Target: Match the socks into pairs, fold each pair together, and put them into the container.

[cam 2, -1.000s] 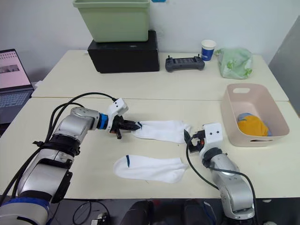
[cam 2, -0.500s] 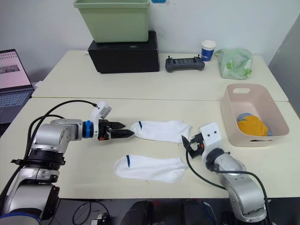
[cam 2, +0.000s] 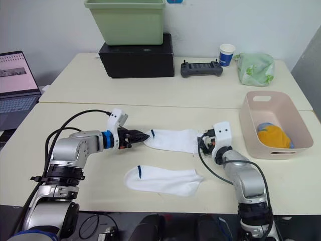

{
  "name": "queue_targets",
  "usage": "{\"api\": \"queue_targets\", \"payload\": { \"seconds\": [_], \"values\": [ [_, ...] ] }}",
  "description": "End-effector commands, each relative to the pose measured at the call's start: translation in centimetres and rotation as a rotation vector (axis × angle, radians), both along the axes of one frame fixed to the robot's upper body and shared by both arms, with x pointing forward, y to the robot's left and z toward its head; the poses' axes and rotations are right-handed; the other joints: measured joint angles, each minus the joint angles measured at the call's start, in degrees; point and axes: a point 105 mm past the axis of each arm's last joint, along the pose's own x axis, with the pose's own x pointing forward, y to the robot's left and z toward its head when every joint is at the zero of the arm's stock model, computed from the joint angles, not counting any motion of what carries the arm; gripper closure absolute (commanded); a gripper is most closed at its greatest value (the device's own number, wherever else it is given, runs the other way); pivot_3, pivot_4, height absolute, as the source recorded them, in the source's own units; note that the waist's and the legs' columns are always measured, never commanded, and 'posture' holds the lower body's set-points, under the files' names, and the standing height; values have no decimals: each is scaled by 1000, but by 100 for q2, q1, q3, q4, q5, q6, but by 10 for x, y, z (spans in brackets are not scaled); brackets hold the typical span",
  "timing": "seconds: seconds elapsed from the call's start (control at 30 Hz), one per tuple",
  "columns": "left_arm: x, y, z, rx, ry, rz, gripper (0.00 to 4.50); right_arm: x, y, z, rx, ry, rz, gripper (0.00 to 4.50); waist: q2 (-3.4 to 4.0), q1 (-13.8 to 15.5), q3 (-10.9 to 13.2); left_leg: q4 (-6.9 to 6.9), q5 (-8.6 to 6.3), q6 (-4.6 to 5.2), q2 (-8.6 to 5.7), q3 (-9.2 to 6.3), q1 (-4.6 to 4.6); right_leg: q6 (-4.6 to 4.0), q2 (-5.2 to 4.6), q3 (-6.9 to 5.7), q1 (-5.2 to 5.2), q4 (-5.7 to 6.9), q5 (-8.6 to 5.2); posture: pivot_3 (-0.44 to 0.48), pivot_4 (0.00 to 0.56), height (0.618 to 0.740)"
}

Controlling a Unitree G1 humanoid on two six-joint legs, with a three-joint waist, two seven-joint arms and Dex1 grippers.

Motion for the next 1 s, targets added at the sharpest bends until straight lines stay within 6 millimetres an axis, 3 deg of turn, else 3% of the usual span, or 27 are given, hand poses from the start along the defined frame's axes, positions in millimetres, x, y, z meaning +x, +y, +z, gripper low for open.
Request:
{"api": "queue_targets", "payload": {
  "seconds": [0.03, 0.13, 0.27, 0.53, 0.63, 0.77, 1.0],
  "values": [
    [-5, -8, -10, -2, 29, -30, 3472, 3, 0, 10, 12, -34, 20, 2004, 0, -5, 0, 0, 0, 0, 0, 1, 0, 0, 0, 1, 0, 0, 0, 0, 150, 720],
    [-6, -10, -10, -8, 25, -33, 4467, 2, 4, 15, 23, -58, 46, 3138, 0, -11, 0, 0, 0, 0, 1, 1, 1, 0, 0, 0, 0, 3, 0, 0, 150, 720],
    [-4, -11, -8, -19, -2, -27, 4500, -6, 13, 21, 69, -91, 101, 4467, 0, -6, 0, 1, 0, 0, 0, 1, 0, 0, 0, 1, 0, 3, 0, 0, 150, 720],
    [-1, -13, 20, -101, -96, -63, 4500, -26, 17, 41, 110, -149, 147, 4467, 0, -13, 0, 0, 0, 0, 2, -1, -2, 0, 1, 0, -2, 3, 0, 0, 150, 720],
    [-10, -12, 50, -181, -171, -139, 4500, -44, 19, 63, 133, -202, 175, 4467, -2, -15, 1, -1, 0, 0, 4, -3, -6, 0, 2, -2, -5, 3, 0, 0, 150, 720],
    [-26, -10, 78, -248, -194, -223, 4500, -67, 23, 78, 173, -214, 224, 4467, -1, -16, 1, -2, 0, -1, 5, -4, -6, 0, 3, -1, -5, 2, 0, 0, 150, 720],
    [-63, 1, 77, -246, -54, -307, 4500, -102, 33, 84, 229, -153, 339, 4467, 0, -41, 2, -8, 0, 1, 6, -4, -3, -1, 3, 2, -4, 0, -1, 0, 150, 720]
  ]
}}
